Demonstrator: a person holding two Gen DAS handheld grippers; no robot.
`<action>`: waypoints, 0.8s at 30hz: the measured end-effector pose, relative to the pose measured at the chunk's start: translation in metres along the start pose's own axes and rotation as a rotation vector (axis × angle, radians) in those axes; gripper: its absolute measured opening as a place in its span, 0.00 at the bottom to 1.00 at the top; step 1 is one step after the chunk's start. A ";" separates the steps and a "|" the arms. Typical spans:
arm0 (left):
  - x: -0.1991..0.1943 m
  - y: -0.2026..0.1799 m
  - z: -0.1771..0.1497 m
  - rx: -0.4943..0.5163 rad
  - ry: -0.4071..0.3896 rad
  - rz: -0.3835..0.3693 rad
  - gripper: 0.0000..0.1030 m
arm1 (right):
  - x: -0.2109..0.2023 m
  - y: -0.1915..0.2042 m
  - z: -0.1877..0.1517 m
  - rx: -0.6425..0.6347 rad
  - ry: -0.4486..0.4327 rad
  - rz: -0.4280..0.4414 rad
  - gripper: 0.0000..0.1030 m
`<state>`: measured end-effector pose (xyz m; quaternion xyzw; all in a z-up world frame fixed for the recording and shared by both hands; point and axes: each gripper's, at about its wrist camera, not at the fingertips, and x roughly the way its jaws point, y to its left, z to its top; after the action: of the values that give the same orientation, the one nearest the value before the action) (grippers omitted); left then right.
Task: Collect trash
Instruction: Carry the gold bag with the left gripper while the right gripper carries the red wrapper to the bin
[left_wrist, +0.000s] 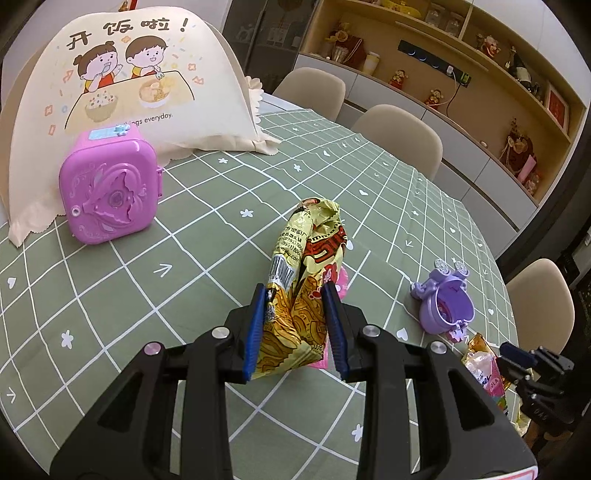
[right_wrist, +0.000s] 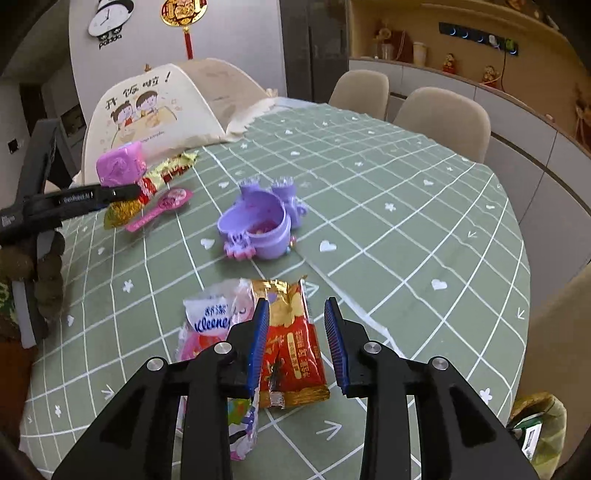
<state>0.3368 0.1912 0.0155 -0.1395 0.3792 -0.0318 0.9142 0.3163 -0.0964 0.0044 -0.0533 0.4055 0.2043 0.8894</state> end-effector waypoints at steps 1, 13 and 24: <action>0.000 0.000 0.000 0.001 0.000 0.001 0.29 | 0.004 -0.001 -0.001 0.010 0.015 0.001 0.29; -0.035 -0.058 -0.009 0.111 -0.082 -0.054 0.28 | -0.060 -0.019 -0.014 0.022 -0.127 -0.063 0.09; -0.053 -0.181 -0.040 0.299 -0.051 -0.213 0.29 | -0.130 -0.084 -0.049 0.105 -0.259 -0.151 0.09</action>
<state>0.2795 0.0166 0.0753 -0.0423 0.3299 -0.1809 0.9256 0.2402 -0.2273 0.0626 -0.0105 0.2925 0.1206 0.9486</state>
